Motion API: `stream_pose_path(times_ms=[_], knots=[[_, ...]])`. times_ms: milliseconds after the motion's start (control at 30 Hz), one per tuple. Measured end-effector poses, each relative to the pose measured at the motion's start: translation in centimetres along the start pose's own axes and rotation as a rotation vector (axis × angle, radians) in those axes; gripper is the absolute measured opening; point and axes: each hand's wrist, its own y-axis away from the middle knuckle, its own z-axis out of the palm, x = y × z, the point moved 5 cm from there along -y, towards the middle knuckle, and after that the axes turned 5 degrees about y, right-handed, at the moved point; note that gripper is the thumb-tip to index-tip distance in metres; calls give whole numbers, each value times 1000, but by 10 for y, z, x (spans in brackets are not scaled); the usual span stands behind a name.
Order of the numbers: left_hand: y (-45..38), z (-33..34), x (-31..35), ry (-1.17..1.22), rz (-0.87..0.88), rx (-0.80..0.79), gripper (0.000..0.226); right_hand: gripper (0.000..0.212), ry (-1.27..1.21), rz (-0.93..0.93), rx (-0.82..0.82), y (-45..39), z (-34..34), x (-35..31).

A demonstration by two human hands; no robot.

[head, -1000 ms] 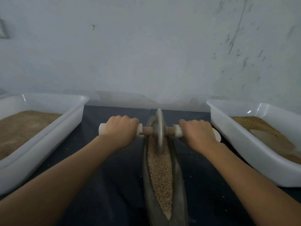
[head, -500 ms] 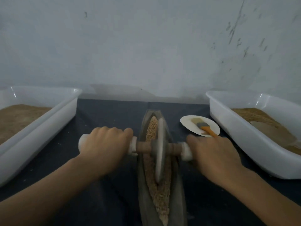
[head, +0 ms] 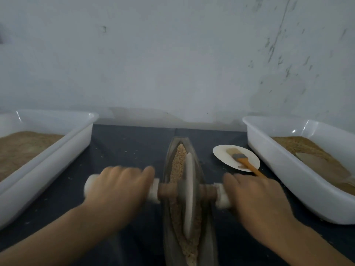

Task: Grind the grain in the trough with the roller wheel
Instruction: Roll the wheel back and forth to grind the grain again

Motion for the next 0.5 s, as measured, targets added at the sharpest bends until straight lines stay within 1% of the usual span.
stream_pose_path(times_ms=[33, 67, 133, 200, 267, 333, 367, 433, 500], knots=[[10, -7, 1, 2, 24, 34, 48, 60, -17, -20, 27, 8, -7, -2], [16, -12, 0, -1, 35, 45, 49, 59, -31, -29, 20, 13, -11, -3], [18, -7, -2, -10, 5, -46, 42, 60, -48, -17, -37, 11, -9, -2], [6, 4, -6, -16, -50, -90, 42, 58, -10, 3, -61, -1, -1, 1], [-17, 18, -13, 25, -77, -81, 35, 46, 95, 18, -113, -21, 17, 3], [-43, 33, -23, 56, -102, -33, 28, 29, 126, 40, -74, -49, 34, 12], [-56, 37, -27, 59, -106, -7, 27, 26, 111, 54, -75, -63, 40, 16], [-76, 41, -33, 58, -116, 18, 26, 25, 123, 80, -78, -84, 47, 22], [-85, 42, -33, 62, -111, 6, 27, 25, 115, 101, -80, -92, 48, 24]])
